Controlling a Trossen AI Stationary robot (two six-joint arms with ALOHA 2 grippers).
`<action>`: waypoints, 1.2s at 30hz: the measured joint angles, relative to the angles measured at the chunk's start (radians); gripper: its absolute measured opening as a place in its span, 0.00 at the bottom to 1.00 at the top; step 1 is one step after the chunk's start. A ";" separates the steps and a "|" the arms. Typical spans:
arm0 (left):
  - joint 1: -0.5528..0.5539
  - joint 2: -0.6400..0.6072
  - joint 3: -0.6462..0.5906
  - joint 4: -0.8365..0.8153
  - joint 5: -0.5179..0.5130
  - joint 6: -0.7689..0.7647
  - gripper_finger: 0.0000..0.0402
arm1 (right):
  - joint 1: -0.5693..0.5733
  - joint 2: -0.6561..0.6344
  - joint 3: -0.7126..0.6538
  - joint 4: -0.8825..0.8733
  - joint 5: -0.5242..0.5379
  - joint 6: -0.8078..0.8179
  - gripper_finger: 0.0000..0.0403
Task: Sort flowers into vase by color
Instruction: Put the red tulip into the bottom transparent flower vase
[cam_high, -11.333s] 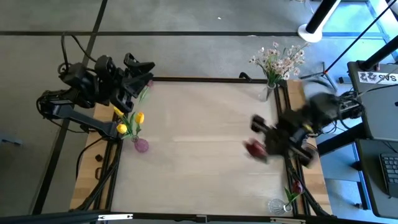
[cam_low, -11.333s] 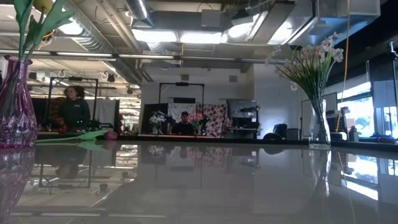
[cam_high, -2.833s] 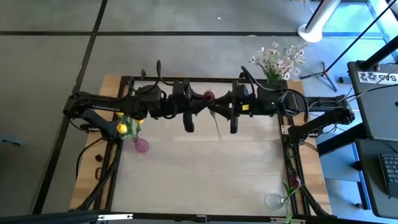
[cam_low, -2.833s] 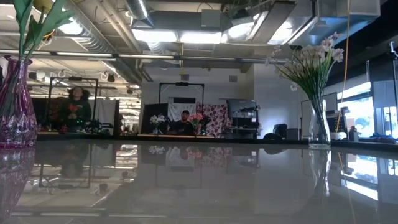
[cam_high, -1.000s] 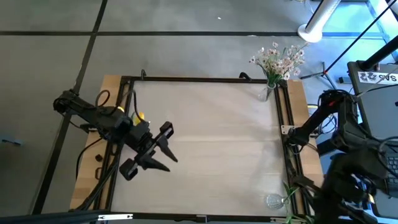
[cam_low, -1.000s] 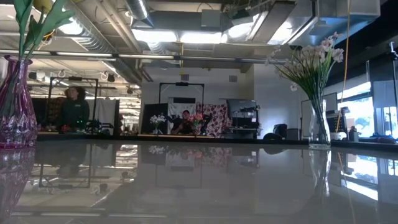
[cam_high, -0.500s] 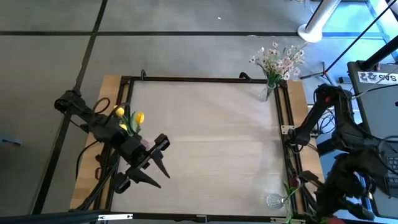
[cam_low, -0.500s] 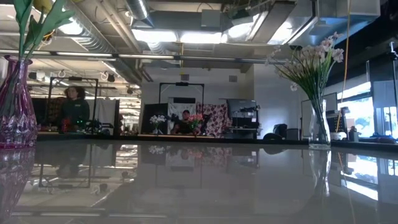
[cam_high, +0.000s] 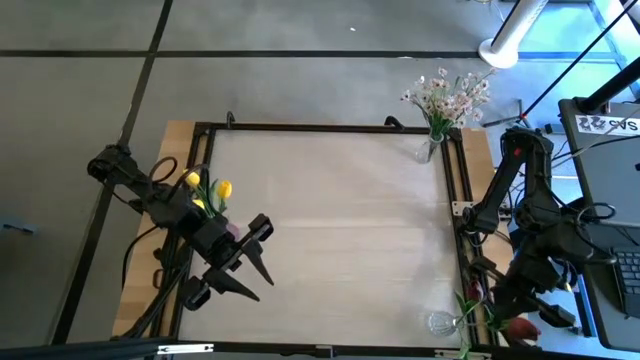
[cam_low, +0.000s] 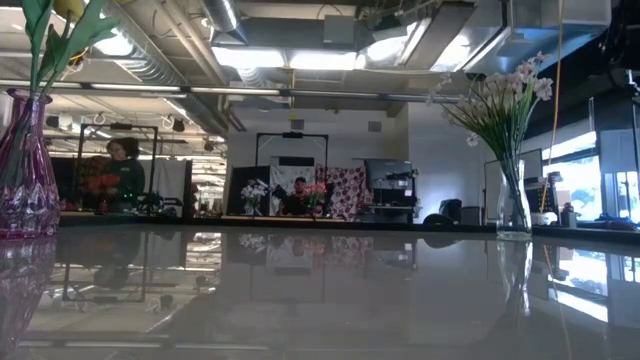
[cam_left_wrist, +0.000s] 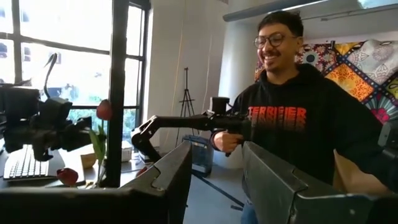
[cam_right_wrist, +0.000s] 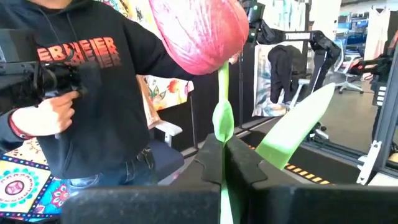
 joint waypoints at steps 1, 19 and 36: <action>0.000 0.000 0.000 0.003 0.000 0.000 0.35 | 0.000 -0.006 -0.007 0.002 0.006 -0.006 0.00; 0.086 0.000 0.000 0.022 0.027 -0.003 0.35 | 0.000 -0.030 -0.166 0.015 0.017 -0.062 0.10; 0.231 -0.066 -0.061 -0.037 0.261 0.140 0.35 | 0.000 -0.026 0.133 -0.427 -0.021 0.204 0.49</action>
